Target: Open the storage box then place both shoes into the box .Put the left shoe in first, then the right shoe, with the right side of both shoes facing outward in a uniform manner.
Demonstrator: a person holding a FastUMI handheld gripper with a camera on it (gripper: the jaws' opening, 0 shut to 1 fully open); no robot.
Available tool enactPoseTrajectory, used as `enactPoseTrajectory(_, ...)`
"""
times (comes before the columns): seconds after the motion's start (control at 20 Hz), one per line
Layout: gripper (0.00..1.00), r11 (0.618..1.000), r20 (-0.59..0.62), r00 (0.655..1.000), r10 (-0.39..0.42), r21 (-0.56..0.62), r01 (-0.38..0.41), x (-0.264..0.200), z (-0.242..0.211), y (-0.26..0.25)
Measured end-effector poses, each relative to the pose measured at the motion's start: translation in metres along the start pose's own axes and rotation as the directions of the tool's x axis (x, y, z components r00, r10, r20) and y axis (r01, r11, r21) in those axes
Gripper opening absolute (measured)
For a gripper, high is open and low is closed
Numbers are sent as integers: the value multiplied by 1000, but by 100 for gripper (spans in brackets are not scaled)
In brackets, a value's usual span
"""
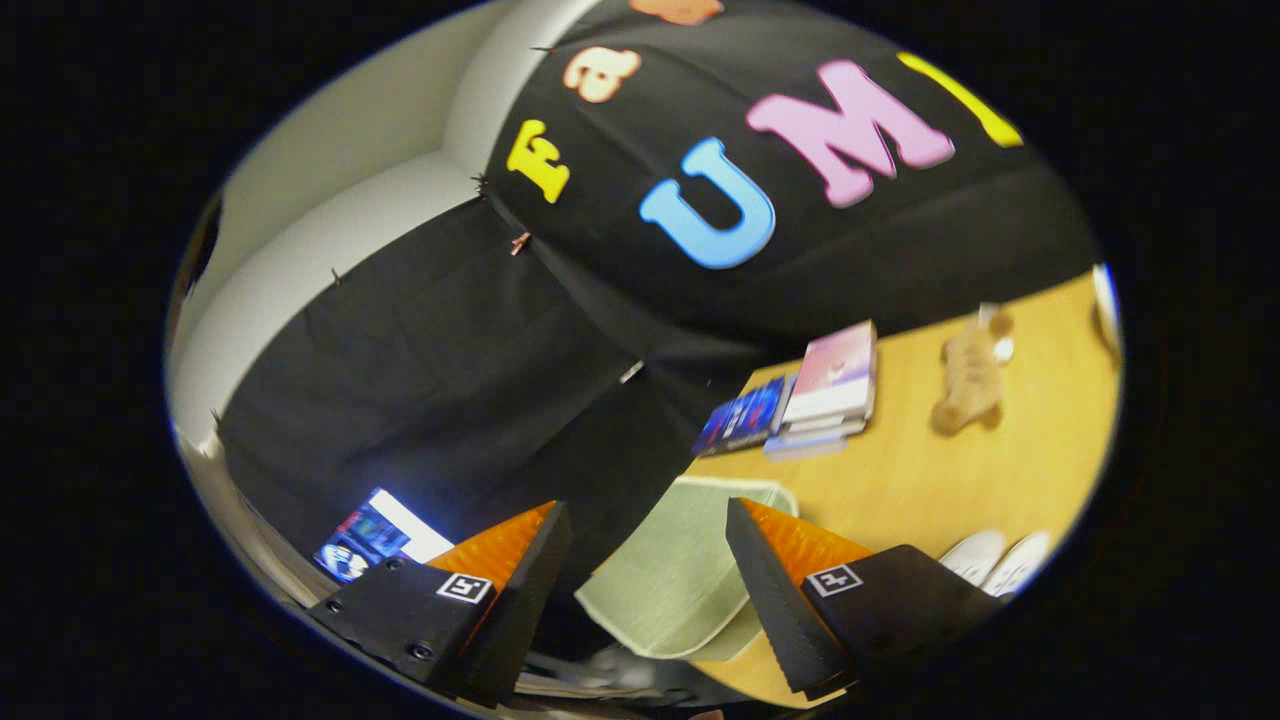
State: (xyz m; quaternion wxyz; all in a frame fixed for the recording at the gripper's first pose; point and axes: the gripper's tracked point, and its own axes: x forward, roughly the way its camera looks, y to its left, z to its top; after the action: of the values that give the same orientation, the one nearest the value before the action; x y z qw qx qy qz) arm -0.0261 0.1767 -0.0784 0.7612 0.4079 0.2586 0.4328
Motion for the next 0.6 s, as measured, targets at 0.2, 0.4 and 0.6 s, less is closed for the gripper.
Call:
enactPoseTrajectory(0.2,97,943,-119,984,134,322,-89,22,-41,-42)
enactPoseTrajectory(0.4,97,889,-194,963,189,451,-83,46,-81,-81)
enactPoseTrajectory(0.6,97,863,-254,943,214,501,-61,70,-116,-103)
